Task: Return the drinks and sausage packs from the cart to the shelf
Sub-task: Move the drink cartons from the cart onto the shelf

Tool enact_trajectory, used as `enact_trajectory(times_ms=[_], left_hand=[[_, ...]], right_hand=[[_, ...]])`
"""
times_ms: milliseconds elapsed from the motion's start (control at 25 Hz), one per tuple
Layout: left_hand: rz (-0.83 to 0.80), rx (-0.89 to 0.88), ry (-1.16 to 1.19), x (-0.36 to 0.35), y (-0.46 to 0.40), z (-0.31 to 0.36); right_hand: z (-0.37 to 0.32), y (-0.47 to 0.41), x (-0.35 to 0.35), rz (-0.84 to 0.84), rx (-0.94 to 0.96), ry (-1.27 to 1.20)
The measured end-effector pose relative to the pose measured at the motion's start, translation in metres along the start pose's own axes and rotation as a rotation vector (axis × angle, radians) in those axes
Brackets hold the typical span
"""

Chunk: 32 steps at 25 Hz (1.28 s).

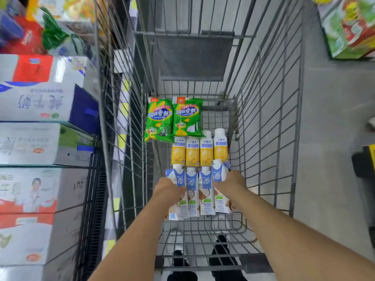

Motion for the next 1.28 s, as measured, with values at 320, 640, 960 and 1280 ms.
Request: enact_trajectory(times_ms=[320, 640, 960, 1280], left_hand=[[-0.012, -0.446, 0.355, 0.169, 0.212, 0.026], [0.260, -0.656, 0.704, 0.304, 0.428, -0.075], [0.729, -0.511, 1.144, 0.306, 0.562, -0.311], [1.026, -0.204, 1.471, 0.200, 0.655, -0.582]], right_hand=[[-0.184, 0.131, 0.153, 0.035, 0.443, -0.161], [-0.360, 0.316, 0.208, -0.202, 1.012, -0.168], [-0.415, 0.536, 0.139, -0.680, 1.450, -0.135], [-0.342, 0.790, 0.018, -1.118, 1.710, 0.037]])
Point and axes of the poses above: each hand's wrist, its own y-axis away from the middle knuckle, its own x-axis out of the back of the hand, z = x × y, the point moved 4 cm from there along -y, towards the middle knuckle, and after that the axes turned 15 degrees about x, right-handed, at the moved point
